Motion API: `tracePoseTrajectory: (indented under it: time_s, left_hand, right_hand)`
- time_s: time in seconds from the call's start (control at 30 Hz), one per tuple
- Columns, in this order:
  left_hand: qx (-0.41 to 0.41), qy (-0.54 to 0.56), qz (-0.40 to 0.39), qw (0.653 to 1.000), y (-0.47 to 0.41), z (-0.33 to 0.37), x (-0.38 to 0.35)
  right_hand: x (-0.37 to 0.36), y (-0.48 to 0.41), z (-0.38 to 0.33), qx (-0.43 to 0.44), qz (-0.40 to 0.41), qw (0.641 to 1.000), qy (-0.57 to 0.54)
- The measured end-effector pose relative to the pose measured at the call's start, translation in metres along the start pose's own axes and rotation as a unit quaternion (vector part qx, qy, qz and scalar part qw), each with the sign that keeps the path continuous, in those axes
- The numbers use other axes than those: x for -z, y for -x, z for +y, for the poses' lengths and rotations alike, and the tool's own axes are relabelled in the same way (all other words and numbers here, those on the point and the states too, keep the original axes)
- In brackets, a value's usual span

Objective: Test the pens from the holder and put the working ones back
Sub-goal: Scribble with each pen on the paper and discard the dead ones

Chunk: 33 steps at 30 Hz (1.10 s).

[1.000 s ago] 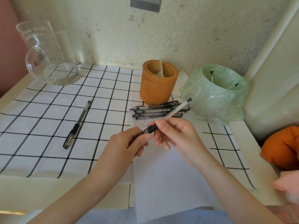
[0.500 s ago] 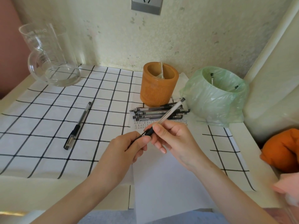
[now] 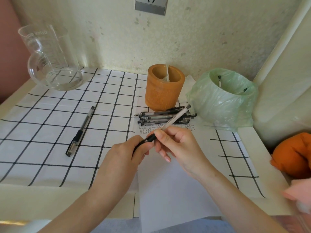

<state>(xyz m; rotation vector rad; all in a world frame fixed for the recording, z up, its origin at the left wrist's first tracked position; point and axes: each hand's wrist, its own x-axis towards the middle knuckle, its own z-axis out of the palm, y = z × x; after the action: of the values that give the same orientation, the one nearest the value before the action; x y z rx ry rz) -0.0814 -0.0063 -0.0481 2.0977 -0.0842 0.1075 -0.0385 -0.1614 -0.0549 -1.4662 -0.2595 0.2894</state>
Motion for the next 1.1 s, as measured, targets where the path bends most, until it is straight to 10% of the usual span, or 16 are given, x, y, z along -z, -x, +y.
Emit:
tracePoseTrajectory:
  time_s: [1.1]
  left_hand:
    - [0.067, 0.178, -0.070, 0.979, -0.019, 0.007, 0.010]
  right_hand:
    - [-0.006, -0.013, -0.019, -0.002, 0.031, 0.999, 0.042]
